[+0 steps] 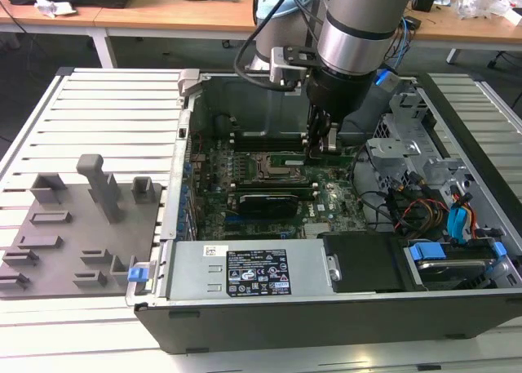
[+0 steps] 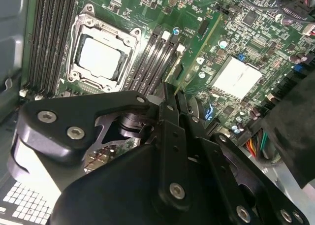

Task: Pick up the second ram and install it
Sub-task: 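Insert the second ram into the second slot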

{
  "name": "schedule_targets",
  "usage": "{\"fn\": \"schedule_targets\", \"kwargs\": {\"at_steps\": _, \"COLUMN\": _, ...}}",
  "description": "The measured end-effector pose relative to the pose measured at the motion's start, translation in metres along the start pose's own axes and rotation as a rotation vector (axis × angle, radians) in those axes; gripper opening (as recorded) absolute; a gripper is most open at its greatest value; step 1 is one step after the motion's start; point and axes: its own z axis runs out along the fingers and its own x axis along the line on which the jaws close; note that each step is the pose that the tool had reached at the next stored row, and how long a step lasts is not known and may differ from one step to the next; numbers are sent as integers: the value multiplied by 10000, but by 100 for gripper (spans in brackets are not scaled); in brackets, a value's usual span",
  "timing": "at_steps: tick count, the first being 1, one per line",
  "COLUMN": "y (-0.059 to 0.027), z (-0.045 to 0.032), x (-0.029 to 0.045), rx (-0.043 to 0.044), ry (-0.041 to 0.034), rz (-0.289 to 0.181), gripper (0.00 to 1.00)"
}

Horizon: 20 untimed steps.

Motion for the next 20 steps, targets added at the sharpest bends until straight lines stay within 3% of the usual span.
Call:
{"fn": "schedule_targets", "kwargs": {"at_steps": 15, "y": -12, "z": 181, "x": 3, "rx": 0, "ry": 0, "rz": 0, "gripper": 14}}
{"fn": "schedule_targets", "kwargs": {"at_steps": 20, "y": 30, "z": 225, "x": 1, "rx": -1, "ry": -12, "rz": -1, "gripper": 14}}
